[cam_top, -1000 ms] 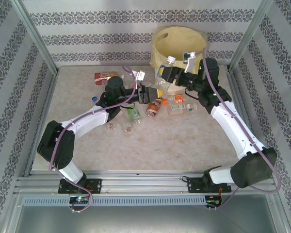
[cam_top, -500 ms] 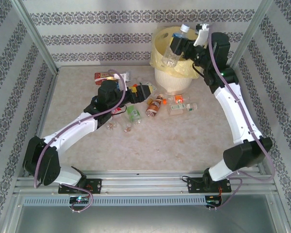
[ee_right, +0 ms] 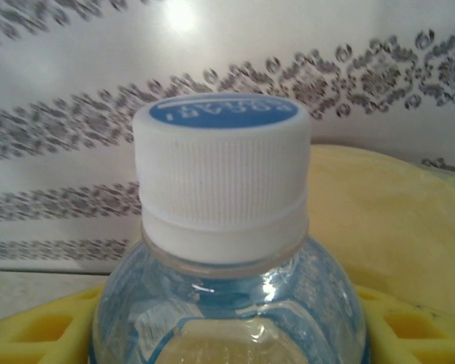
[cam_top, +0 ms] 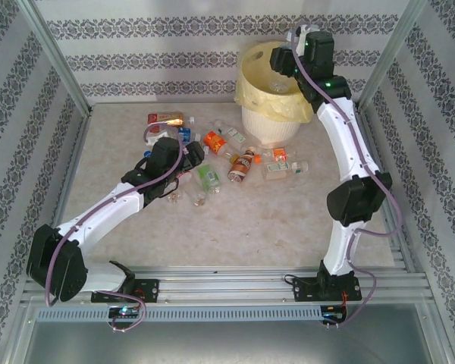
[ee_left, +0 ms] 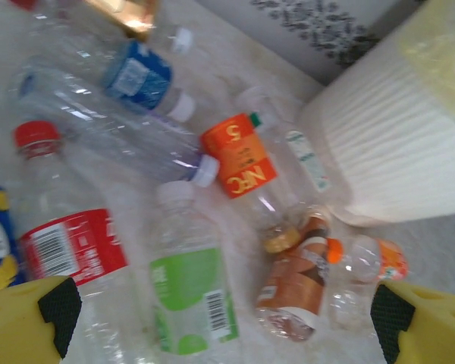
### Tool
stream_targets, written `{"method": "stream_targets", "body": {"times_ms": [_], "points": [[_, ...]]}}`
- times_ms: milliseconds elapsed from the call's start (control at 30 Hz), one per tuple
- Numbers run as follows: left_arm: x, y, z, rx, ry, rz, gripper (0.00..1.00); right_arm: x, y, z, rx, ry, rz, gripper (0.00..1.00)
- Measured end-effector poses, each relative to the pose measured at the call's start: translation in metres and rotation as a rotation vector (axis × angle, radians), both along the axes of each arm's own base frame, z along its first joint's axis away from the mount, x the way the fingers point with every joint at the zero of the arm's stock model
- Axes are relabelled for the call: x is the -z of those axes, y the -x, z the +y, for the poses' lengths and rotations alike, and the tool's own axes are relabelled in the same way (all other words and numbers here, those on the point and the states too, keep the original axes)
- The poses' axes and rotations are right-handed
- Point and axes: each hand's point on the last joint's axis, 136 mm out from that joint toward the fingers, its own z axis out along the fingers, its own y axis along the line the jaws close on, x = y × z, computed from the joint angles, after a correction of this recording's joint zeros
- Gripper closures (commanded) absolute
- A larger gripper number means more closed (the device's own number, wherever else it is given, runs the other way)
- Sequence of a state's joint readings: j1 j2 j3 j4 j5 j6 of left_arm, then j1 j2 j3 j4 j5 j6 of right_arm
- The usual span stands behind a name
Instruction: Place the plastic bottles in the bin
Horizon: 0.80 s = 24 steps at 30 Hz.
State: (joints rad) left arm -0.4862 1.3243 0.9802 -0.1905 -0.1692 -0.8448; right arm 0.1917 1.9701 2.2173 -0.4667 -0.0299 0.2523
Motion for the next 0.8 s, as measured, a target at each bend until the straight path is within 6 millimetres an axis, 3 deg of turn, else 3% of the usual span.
{"method": "stream_targets", "body": {"times_ms": [200, 400, 667, 800], "points": [[0.018, 0.007, 0.025, -0.107, -0.027, 0.072, 0.01, 0.038, -0.016, -0.005, 0.032, 0.058, 0.095, 0.33], [0.030, 0.014, 0.035, -0.148, -0.037, 0.112, 0.01, 0.057, -0.031, -0.003, 0.033, 0.083, 0.130, 0.13], [0.032, 0.014, 0.036, -0.159, -0.026, 0.117, 0.01, 0.056, -0.031, -0.002, 0.031, 0.081, 0.132, 0.10], [0.032, 0.013, 0.039, -0.165, -0.024, 0.119, 0.01, 0.046, -0.019, -0.003, 0.021, 0.077, 0.128, 0.08]]}}
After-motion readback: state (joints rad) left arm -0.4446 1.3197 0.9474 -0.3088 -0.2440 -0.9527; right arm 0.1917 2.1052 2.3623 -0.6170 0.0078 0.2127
